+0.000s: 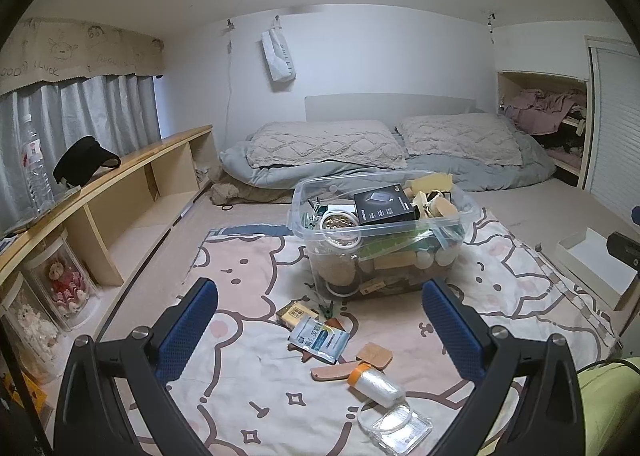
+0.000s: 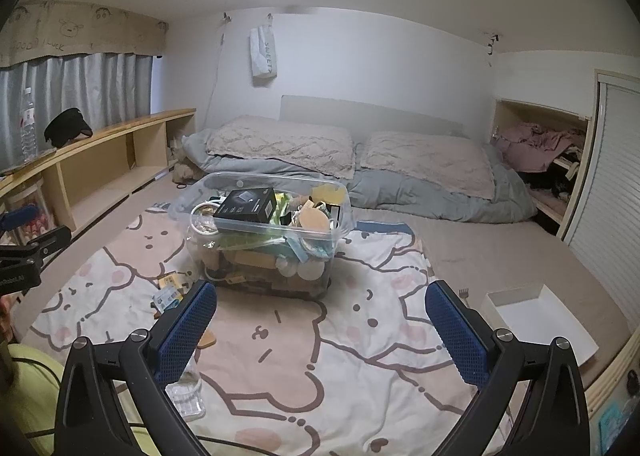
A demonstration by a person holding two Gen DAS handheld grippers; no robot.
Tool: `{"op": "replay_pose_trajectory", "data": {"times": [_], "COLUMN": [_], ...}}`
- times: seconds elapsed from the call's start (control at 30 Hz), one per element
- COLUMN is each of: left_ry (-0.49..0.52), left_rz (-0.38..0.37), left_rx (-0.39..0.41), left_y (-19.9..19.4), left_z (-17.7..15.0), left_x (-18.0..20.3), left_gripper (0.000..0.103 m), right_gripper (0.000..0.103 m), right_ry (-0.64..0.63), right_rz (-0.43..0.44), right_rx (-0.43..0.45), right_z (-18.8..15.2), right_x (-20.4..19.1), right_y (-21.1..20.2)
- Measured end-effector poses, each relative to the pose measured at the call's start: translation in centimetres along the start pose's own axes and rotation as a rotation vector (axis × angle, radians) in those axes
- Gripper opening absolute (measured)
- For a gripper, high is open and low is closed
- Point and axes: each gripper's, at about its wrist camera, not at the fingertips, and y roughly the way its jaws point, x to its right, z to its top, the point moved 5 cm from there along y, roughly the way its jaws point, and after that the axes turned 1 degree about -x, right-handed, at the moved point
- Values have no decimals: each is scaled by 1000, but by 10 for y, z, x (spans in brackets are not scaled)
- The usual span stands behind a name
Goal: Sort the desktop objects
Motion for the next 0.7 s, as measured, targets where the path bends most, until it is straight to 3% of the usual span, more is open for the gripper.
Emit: {"op": "replay_pose_trajectory", "data": {"times": [0.7], "left_ry": [14], "left_rz": [-8], "left_rx": [-2], "left_y": [-2], "left_z": [-3], "left_x": [-3], "left_gripper": [103], "right_gripper": [103], "right_ry": [8], "right_rz": [6], "right_rx": [-4], "right_z": [-3], "right_x": [-3], "right_y": [0]}}
